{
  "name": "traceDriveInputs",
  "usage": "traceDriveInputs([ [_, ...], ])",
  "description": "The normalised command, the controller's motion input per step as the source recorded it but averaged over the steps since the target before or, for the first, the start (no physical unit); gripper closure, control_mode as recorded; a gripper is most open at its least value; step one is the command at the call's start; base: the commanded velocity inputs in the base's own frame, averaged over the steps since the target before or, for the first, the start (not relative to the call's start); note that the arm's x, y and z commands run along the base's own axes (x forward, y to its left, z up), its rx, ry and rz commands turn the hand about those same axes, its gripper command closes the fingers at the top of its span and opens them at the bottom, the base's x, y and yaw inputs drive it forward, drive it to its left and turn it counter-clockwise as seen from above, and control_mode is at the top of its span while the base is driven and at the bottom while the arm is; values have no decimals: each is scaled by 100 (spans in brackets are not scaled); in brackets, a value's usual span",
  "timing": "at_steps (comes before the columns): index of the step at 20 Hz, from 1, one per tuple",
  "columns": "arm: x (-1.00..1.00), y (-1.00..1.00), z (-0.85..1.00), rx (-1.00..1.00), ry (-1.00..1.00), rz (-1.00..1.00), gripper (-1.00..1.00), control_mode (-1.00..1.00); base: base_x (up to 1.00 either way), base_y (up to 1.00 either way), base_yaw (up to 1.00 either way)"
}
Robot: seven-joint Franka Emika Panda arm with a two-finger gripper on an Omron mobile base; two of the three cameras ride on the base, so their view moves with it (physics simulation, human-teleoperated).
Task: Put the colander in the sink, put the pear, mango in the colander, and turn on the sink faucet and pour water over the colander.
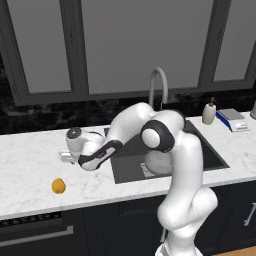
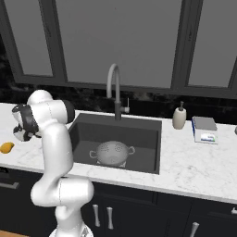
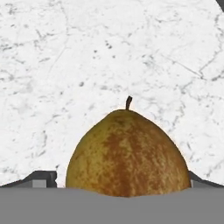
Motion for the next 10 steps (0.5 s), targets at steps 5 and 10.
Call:
traceDriveInputs([
  [5, 52, -5, -53, 0, -17, 1, 100, -100, 0, 0, 0],
  [10, 21, -55, -51, -1, -7, 0, 100, -100, 0, 0, 0],
])
